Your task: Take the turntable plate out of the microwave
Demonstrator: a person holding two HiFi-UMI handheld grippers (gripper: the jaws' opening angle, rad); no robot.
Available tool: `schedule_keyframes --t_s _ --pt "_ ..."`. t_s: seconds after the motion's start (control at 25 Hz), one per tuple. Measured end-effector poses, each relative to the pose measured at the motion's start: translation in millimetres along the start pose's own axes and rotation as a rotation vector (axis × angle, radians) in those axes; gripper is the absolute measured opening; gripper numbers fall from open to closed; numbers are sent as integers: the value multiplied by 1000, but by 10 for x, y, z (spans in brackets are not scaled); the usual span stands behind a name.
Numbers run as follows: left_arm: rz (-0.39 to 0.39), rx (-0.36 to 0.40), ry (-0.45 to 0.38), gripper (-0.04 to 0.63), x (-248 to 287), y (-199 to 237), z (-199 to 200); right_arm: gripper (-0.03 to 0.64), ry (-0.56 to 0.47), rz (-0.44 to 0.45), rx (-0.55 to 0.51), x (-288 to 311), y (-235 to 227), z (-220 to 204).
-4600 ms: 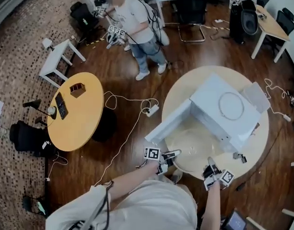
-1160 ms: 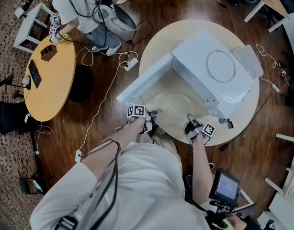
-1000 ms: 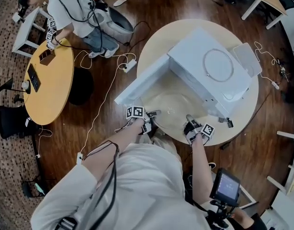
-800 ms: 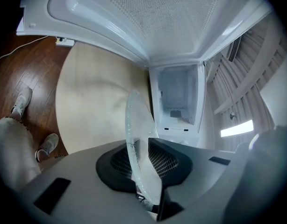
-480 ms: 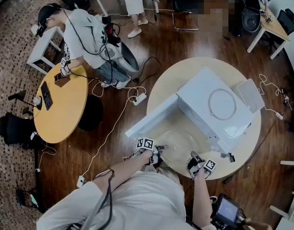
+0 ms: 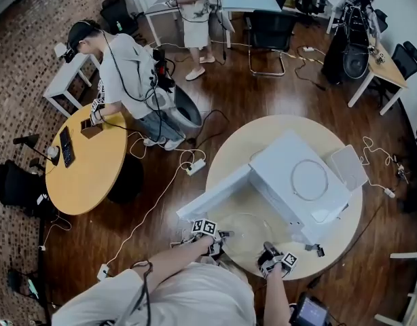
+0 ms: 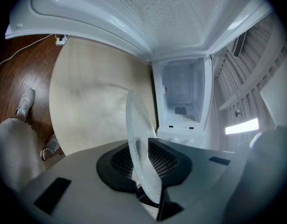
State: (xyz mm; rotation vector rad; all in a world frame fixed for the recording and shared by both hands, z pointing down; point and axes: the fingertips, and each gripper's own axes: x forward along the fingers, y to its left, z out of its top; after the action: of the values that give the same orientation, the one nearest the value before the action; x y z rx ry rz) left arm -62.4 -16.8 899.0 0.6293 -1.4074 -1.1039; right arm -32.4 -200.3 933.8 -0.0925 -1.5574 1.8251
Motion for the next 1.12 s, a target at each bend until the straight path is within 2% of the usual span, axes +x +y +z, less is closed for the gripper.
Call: schedule_keyframes --t_s 0.12,0.28,0.4,0.52,0.64,0.8,0.96,1.12 --pt "17 -12 -7 55 -6 42 -13 38 -18 -27 3 40 -92 9" --pt "36 -80 -24 55 -54 68 23 38 -42 -69 7 99 -224 24" --pt "12 -146 -62 54 -126 53 63 38 -59 -96 14 138 -307 26" --pt "-12 -173 -110 37 -247 36 160 38 -79 -100 30 166 -332 -10" --pt "-35 -178 -116 34 -254 -16 190 42 -119 -50 44 129 -323 -73" --pt "-37 -174 -100 32 -273 -102 181 126 -198 23 77 0 -269 -206" --pt "-45 -168 -100 32 -282 -189 261 167 -218 5 63 21 -68 -345" --pt "-51 -154 -83 34 -313 -215 273 167 -240 -13 121 38 -43 -621"
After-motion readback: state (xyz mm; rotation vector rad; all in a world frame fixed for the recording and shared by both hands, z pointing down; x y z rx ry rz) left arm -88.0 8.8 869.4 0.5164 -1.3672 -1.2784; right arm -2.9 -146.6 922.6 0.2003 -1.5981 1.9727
